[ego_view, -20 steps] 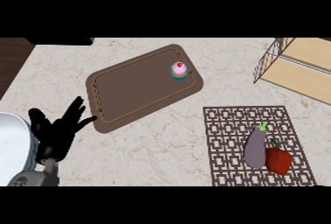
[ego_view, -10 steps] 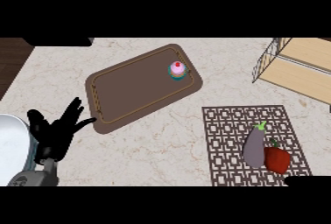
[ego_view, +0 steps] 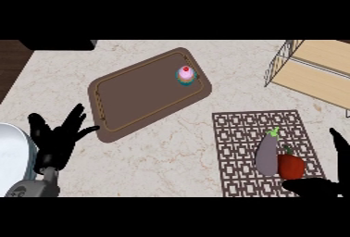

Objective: Pick the bell pepper from the placemat and place it in the tiered shelf

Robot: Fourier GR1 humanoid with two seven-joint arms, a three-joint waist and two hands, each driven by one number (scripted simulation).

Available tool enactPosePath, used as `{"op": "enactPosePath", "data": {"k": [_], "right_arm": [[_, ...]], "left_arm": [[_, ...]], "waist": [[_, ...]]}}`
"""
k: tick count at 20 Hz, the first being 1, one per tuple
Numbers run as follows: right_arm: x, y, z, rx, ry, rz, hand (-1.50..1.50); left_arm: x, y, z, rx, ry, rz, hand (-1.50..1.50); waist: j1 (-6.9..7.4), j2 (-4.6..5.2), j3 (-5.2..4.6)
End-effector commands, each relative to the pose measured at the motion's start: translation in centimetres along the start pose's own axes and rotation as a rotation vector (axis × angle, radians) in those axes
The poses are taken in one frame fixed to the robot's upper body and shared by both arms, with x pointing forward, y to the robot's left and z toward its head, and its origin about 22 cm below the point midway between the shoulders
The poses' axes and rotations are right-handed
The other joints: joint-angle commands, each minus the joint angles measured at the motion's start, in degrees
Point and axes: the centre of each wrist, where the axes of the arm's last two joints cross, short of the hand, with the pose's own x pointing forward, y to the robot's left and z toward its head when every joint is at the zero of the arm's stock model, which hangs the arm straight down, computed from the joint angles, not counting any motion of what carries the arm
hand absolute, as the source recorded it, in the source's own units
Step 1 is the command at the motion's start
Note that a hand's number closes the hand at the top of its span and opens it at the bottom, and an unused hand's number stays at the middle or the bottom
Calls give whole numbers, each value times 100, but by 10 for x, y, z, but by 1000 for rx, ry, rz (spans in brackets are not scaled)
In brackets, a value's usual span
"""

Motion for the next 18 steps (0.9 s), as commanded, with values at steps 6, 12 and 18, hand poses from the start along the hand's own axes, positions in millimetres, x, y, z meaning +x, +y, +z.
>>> {"op": "enactPosePath", "data": {"k": [6, 12, 18], "right_arm": [[3, 22, -4, -6, 180, 24, -150], [-4, 49, -25, -40, 216, 72, -150], [-4, 69, -27, -75, 199, 72, -150]], "left_arm": [[-19, 14, 6, 13, 81, -11, 0], [-19, -2, -1, 12, 66, 13, 0], [-17, -9, 11, -4, 61, 6, 0]], "waist": [[-74, 29, -40], [-79, 44, -38], [-52, 24, -34]]}}
